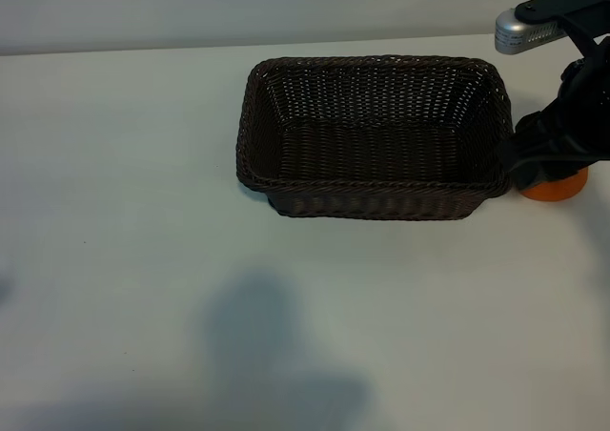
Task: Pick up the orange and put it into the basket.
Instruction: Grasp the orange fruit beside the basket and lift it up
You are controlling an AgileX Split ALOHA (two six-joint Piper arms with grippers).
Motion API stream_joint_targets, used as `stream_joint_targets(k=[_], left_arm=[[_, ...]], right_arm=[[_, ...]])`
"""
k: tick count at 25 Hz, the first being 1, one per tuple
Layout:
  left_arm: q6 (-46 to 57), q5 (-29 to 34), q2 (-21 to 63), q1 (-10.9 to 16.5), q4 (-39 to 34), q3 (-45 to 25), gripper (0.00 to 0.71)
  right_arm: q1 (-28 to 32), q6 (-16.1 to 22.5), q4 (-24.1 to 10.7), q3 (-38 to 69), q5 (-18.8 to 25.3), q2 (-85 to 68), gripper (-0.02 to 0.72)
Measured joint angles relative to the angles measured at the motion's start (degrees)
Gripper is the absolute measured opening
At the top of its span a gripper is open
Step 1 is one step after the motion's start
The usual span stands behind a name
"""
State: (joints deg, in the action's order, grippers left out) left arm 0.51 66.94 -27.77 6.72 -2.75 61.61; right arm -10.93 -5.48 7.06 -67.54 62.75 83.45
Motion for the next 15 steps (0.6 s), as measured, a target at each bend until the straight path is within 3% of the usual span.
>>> stream_joint_targets(k=[9,15], left_arm=[[-1.6,0.1,16.2,-1.2,2.1,-1.3,0.596],[-1.6,0.1,21.4,-1.8,3.5,-8.8,0.596]], right_arm=[[0.0,0.0,0.0,0.0,0.0,0.0,0.535],[0.0,0.0,0.0,0.0,0.0,0.0,0.535]])
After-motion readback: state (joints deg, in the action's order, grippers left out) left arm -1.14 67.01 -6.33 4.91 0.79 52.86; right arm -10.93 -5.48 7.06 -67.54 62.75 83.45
